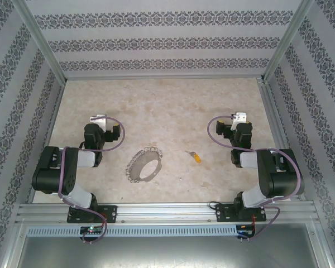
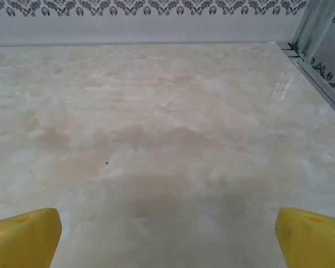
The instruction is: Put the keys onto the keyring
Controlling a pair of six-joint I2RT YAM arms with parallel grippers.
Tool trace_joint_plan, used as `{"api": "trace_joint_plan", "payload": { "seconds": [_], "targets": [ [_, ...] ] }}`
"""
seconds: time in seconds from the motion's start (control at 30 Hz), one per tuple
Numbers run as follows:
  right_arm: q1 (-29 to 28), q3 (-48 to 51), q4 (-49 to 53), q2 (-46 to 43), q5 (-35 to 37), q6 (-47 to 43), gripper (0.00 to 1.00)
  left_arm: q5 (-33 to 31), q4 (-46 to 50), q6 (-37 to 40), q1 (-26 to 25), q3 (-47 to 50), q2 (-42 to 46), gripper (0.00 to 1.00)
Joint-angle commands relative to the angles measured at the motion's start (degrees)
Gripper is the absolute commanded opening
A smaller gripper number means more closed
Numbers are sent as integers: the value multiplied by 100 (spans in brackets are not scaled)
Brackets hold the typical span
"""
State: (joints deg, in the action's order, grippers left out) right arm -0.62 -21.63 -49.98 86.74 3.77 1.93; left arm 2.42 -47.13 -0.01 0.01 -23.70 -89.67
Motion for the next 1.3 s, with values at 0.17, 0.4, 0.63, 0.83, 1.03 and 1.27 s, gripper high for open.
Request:
{"api": "trace_joint_plan", "payload": {
  "seconds": [0.17,0.4,0.63,0.83,1.03,1.27],
  "targets": [
    [-52,-42,-142,-23,-70,-31,98,61,39,-3,62,-49,25,100],
    [-42,-52,-126,-16,-93,-16,98,63,55,1,62,-55,27,100],
    [-8,-61,-104,-10,-151,11,98,58,57,1,61,-50,20,100],
    [6,-26,-159,-35,-175,9,98,304,19,91,69,-16,68,100],
    [-17,-106,641,-879,278,125,98,131,1560,23,63,-594,776,100],
    [216,-737,2494,-1927,-122,1792,98,202,4397,-883,36,-1971,1397,100]
  ]
}}
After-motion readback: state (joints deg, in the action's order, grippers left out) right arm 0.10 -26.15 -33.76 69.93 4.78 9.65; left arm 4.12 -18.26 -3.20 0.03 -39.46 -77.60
